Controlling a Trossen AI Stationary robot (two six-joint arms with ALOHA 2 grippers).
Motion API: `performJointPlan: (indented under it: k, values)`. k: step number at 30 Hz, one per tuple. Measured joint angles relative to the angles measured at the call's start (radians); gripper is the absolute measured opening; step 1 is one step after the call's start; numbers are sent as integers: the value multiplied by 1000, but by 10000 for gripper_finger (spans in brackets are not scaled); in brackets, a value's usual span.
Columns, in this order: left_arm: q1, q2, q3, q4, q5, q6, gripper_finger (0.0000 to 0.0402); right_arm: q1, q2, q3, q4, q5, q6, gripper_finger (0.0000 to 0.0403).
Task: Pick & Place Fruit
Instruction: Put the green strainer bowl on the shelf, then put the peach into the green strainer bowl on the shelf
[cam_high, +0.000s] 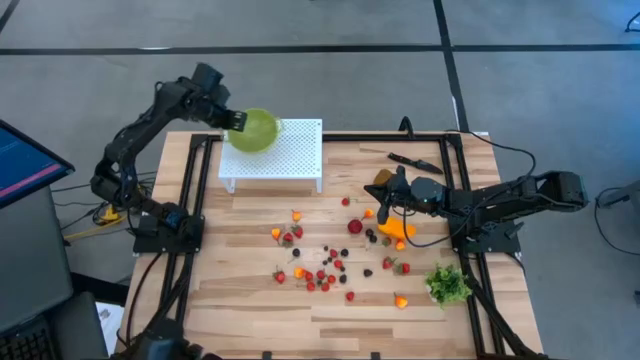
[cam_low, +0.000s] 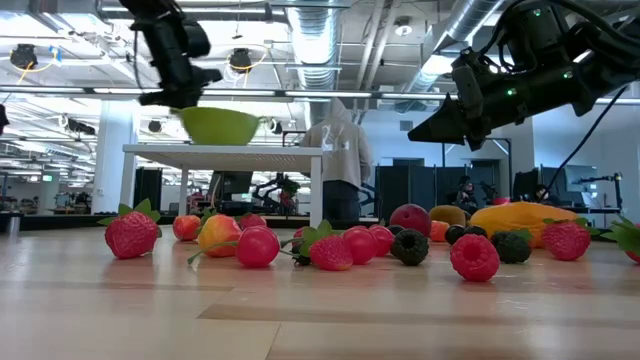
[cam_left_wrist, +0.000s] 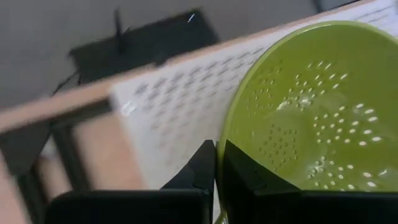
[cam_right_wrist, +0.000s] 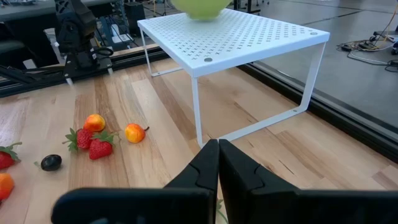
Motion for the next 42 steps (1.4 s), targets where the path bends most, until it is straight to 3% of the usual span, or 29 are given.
performJointPlan:
  k: [6, 26, 42]
  values:
    - [53, -22, 0, -32, 2, 29, 5, 0, 0, 0, 0, 0, 0, 6]
    - [55, -61, -69, 23, 34, 78, 15, 6, 0, 0, -2, 0, 0, 6]
    - [55, -61, -69, 31, 31, 110, 124, 6, 0, 0, -2, -1, 0, 6]
